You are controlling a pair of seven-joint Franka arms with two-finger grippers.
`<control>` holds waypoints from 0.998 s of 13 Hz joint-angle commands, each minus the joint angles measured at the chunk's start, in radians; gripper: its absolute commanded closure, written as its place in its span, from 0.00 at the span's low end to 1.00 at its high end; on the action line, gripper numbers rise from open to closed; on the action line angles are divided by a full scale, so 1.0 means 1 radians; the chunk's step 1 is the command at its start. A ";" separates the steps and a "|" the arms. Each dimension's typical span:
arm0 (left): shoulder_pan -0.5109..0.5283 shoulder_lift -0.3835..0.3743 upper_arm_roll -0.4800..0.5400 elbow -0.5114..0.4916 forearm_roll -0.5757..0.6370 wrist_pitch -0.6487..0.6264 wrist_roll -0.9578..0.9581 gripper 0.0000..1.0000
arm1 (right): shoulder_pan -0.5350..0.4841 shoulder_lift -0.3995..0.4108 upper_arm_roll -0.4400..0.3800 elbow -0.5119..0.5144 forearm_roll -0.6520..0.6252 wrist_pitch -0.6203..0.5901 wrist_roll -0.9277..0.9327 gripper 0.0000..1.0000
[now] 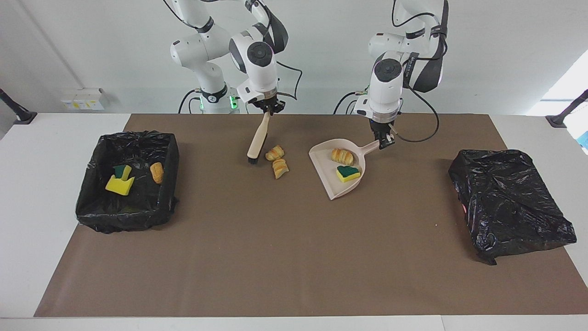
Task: Sweep and dump trash in bin
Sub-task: 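Sweep the remaining bread chunks into the dustpan with the right gripper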
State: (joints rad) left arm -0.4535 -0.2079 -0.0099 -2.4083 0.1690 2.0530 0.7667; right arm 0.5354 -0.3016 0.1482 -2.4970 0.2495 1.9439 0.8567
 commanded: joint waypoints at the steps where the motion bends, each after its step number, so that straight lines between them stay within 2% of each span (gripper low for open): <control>1: -0.017 -0.019 0.011 -0.029 -0.032 0.018 0.006 1.00 | 0.020 0.050 0.002 -0.031 -0.009 0.116 0.015 1.00; 3: -0.016 -0.018 0.011 -0.029 -0.034 0.018 0.006 1.00 | 0.026 0.151 0.004 -0.004 -0.009 0.228 0.001 1.00; 6: -0.016 -0.018 0.011 -0.029 -0.037 0.018 0.000 1.00 | 0.067 0.300 0.004 0.157 -0.022 0.236 -0.079 1.00; 8: -0.016 -0.018 0.013 -0.029 -0.049 0.018 0.000 1.00 | 0.086 0.387 0.004 0.289 -0.027 0.195 -0.151 1.00; 11: -0.014 -0.016 0.013 -0.028 -0.051 0.018 0.000 1.00 | 0.101 0.424 0.013 0.362 -0.001 0.179 -0.367 1.00; 13: -0.013 -0.016 0.013 -0.028 -0.051 0.018 0.000 1.00 | 0.104 0.456 0.020 0.426 0.095 0.179 -0.412 1.00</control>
State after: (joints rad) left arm -0.4535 -0.2078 -0.0060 -2.4129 0.1330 2.0530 0.7654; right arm 0.6368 0.1138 0.1550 -2.1513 0.2765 2.1427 0.5117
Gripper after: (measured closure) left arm 0.683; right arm 0.744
